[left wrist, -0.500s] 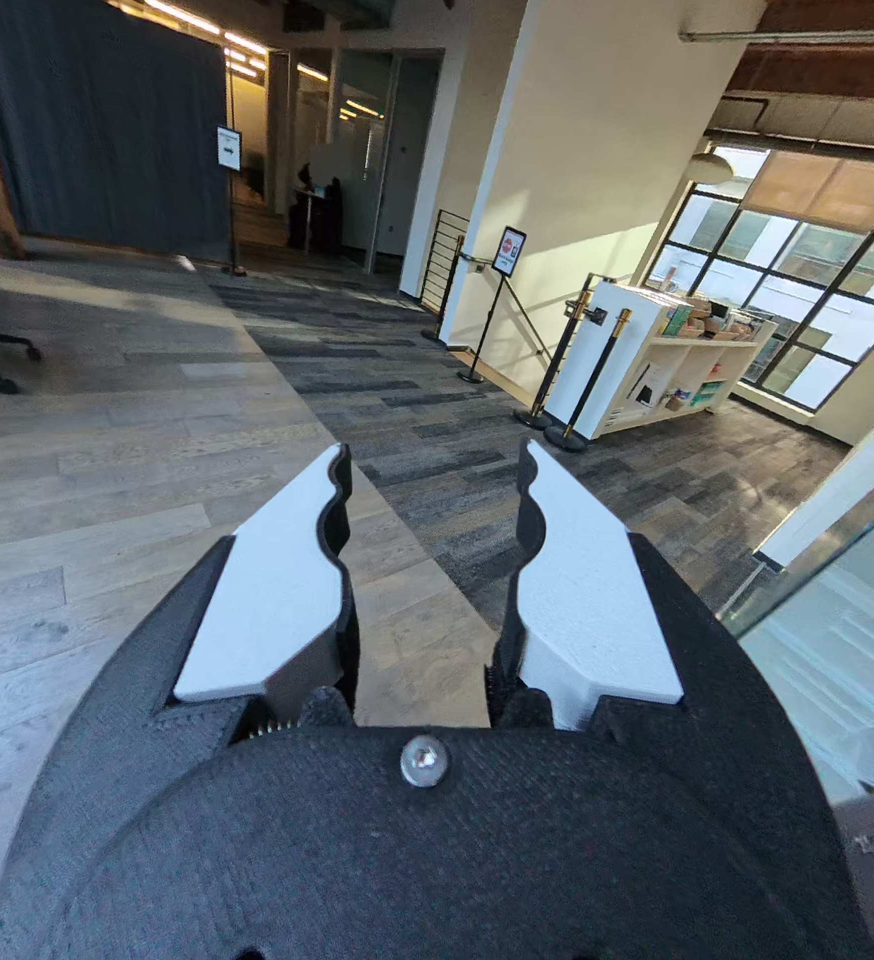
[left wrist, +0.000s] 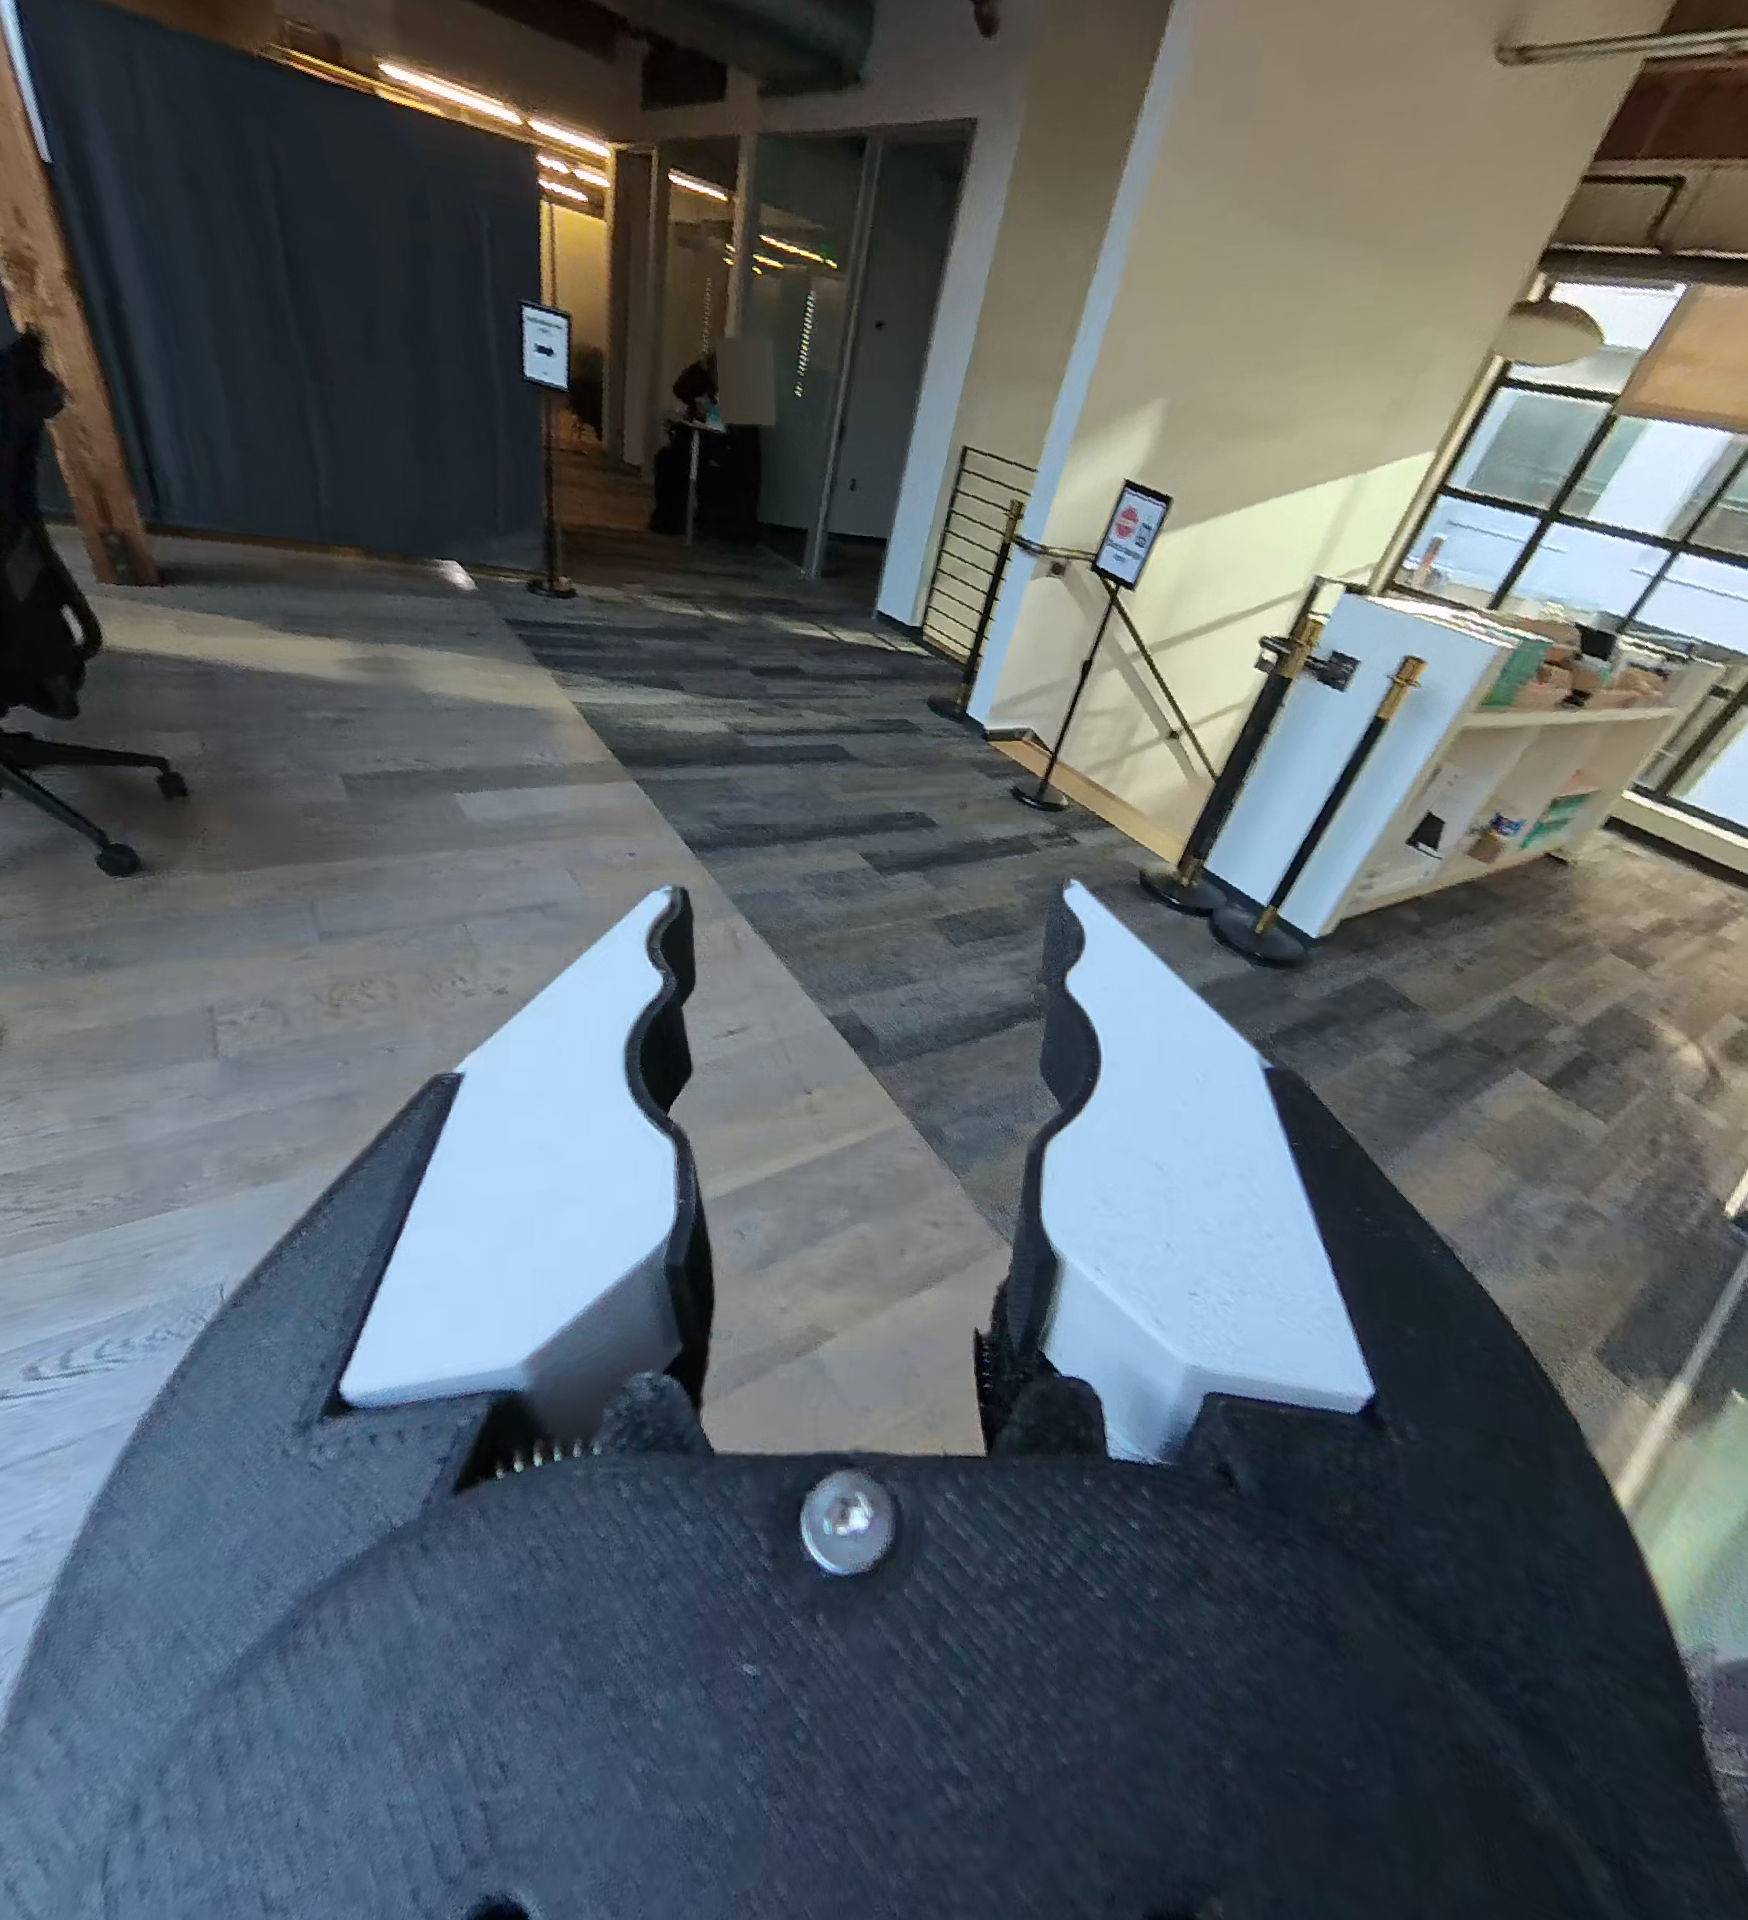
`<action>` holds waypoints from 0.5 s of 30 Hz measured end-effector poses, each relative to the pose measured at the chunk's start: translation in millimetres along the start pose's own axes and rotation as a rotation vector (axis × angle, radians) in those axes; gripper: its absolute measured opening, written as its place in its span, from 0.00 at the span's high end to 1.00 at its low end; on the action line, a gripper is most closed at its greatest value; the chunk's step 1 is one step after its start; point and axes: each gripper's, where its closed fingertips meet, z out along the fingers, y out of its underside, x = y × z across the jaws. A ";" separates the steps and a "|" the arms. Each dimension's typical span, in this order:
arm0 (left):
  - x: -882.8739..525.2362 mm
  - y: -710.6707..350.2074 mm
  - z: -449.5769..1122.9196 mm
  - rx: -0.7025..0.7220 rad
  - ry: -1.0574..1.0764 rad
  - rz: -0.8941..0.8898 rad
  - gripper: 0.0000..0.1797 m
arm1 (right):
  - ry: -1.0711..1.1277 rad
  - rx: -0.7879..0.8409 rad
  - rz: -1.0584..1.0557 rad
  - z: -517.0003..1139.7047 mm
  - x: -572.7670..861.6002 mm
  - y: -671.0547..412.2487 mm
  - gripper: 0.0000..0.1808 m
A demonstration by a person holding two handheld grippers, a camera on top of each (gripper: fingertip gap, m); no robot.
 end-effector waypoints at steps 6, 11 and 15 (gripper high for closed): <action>-64.5 -40.0 103.9 0.065 -0.098 -0.002 0.61 | 0.012 0.063 -0.021 93.4 92.7 -69.8 0.61; -125.4 -62.5 154.0 0.068 -0.284 0.082 0.59 | -0.245 0.329 -0.007 203.0 115.2 -187.7 0.62; -179.6 -58.5 179.8 0.011 -0.366 0.110 0.58 | -0.405 0.517 0.137 291.8 136.9 -284.0 0.65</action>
